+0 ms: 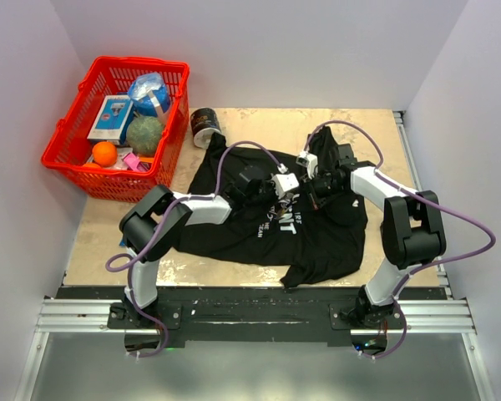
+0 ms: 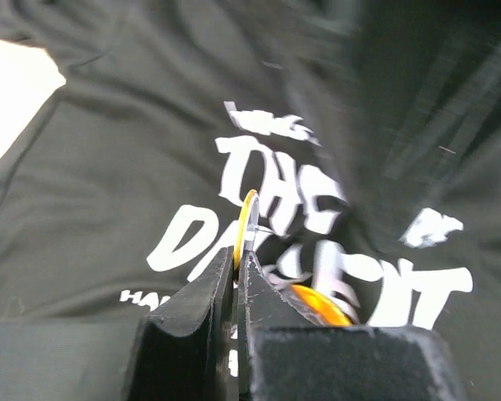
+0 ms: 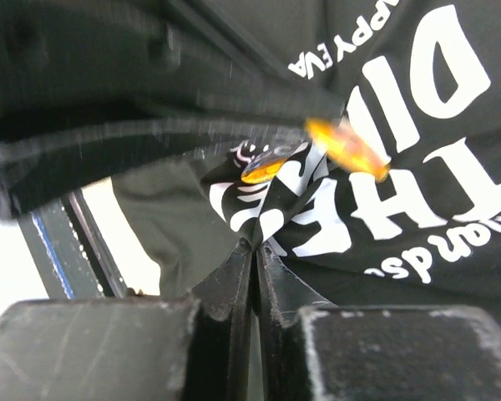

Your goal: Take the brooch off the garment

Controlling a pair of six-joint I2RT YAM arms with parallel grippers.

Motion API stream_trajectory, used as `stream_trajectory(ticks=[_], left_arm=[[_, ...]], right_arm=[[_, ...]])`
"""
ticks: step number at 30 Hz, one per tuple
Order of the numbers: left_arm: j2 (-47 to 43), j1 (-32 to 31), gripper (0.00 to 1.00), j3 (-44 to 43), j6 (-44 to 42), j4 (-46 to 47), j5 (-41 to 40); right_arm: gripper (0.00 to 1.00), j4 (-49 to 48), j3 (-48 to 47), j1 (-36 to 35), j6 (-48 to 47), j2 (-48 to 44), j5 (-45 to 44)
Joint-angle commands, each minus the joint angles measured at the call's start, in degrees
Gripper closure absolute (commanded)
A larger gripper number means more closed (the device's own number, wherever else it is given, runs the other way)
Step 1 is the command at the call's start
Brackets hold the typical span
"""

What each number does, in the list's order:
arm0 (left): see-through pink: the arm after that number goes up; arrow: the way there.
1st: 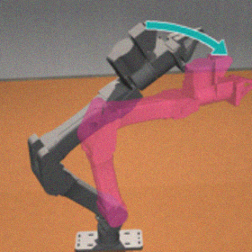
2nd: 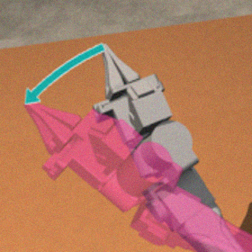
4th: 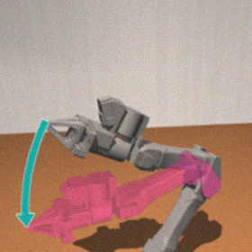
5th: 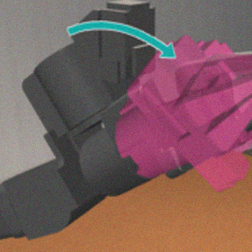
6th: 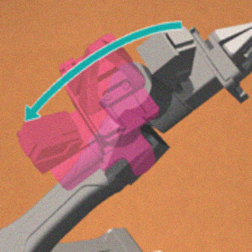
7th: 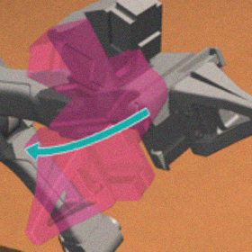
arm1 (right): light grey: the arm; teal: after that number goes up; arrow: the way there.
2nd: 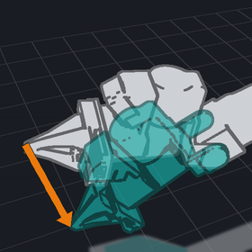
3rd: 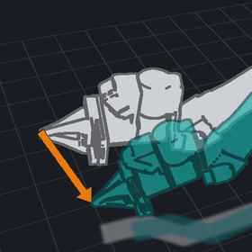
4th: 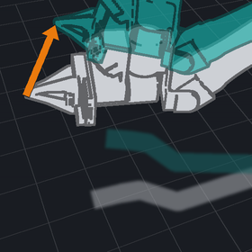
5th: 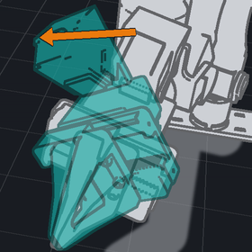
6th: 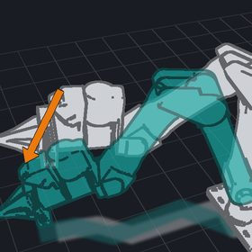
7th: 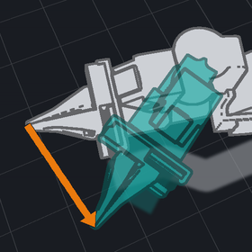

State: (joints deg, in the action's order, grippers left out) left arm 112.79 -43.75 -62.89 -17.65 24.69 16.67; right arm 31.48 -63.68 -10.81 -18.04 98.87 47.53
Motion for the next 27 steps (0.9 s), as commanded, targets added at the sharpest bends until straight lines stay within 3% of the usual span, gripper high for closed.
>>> stream_trajectory(ticks=[1, 3, 7, 12, 15, 20, 27], left_arm=[[-2.6, 1.8, 1.0, -3.0, 5.2, 3.5, -4.3], [-3.0, 2.8, 1.0, -4.4, 7.3, 1.5, -3.6], [-4.8, 5.3, 1.0, -5.7, 11.8, -0.9, 6.8], [-6.0, 8.4, 1.0, -6.2, 16.8, -4.3, 15.9], [-7.4, 9.5, 1.0, -5.8, 17.2, -5.9, 18.8], [-10.0, 10.6, 1.0, -5.3, 16.9, -8.4, 22.0], [-11.1, 13.2, 1.0, -7.1, 15.0, -13.8, 30.4]], right_arm=[[0.89, 3.3, -2.1, 0.1, -1.9, -0.5, -0.6], [0.89, 3.5, -2.3, 0.2, -2.7, -0.6, -0.7], [0.84, 3.1, -3.5, 0.2, -2.4, -0.3, -1.3], [0.6, 6.1, -7.0, 0.1, -5.2, -1.2, -2.3], [0.51, 9.2, -9.9, 0.7, -8.6, -3.0, -2.0], [0.48, 11.9, -13.4, 1.3, -11.0, -5.4, -1.6], [0.46, 5.4, -14.0, 0.1, -8.8, -6.9, 0.8]])
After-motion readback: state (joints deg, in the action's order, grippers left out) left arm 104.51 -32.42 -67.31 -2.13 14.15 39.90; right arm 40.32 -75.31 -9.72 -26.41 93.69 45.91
